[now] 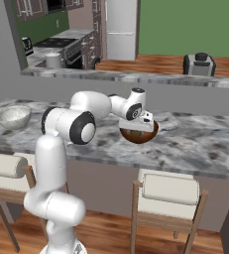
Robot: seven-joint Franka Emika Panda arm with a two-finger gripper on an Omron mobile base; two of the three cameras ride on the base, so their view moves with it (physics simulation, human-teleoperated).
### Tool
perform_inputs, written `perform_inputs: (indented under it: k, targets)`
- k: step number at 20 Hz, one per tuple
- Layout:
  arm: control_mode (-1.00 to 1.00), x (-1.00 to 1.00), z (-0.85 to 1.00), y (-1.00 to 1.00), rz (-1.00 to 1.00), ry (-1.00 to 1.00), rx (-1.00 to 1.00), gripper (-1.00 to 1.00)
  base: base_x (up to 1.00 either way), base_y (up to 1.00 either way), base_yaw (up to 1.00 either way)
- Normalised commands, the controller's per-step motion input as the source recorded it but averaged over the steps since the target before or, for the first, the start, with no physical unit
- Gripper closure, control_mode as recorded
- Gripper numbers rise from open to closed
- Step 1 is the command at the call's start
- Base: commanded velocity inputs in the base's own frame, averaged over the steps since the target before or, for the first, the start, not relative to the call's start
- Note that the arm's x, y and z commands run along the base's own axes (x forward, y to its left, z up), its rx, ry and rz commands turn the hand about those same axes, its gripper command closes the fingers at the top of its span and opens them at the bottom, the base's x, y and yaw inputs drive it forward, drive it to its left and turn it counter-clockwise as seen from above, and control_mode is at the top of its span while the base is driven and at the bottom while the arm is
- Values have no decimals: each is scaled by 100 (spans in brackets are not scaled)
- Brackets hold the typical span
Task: Take the fruits from the plate on the dining counter and place two fruits in each bowl.
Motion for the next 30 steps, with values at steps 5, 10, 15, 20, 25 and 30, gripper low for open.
perform_inputs:
  k: [5,10,15,20,25,30]
  targets:
    - [-100,0,7,0,0,-11,0,-100,0,0,0]
    - [-100,-24,50,1,0,-14,0,-100,0,0,0]
    - [-100,-56,50,39,-1,-17,0,-100,0,0,0]
    - [-100,-84,49,74,-8,-12,-2,-100,0,0,0]
    - [-100,-43,68,74,-10,-3,0,-100,0,0,0]
    - [-100,-52,33,95,-3,0,0,-100,0,0,0]
